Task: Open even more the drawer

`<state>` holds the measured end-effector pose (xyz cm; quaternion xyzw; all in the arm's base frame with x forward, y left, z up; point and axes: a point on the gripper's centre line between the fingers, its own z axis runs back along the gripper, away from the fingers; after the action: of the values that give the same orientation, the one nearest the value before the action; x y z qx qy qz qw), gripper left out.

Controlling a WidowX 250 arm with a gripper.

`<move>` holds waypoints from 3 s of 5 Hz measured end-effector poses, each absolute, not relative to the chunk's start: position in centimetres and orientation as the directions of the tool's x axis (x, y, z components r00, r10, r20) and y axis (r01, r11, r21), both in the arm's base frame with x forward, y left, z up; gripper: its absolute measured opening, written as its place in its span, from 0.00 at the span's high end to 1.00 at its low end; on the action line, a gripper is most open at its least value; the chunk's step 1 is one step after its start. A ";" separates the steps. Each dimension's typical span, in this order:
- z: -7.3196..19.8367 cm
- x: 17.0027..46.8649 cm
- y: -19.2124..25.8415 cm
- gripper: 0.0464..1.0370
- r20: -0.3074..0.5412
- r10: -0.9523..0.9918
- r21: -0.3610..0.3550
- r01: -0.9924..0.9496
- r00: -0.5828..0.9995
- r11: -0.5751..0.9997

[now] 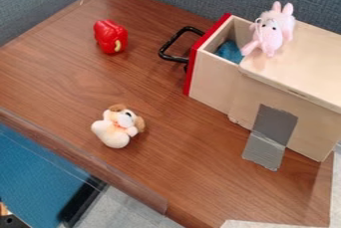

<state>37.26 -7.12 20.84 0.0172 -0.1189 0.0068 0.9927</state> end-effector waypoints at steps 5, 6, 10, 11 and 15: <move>11.6 38.3 1.0 0.04 0.100 0.166 0.147 -0.179 0.981 0.973; 9.9 39.2 1.8 0.04 0.088 0.154 0.197 -0.169 0.984 0.966; 4.5 40.0 5.8 0.04 -0.022 0.254 0.176 -0.247 0.967 0.953; 3.5 39.6 5.5 0.07 -0.045 0.256 0.167 -0.245 0.966 0.955; 3.2 39.5 5.7 0.88 -0.034 0.253 0.166 -0.244 0.967 0.955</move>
<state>39.51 5.66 3.19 0.0804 0.0274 0.1258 0.9884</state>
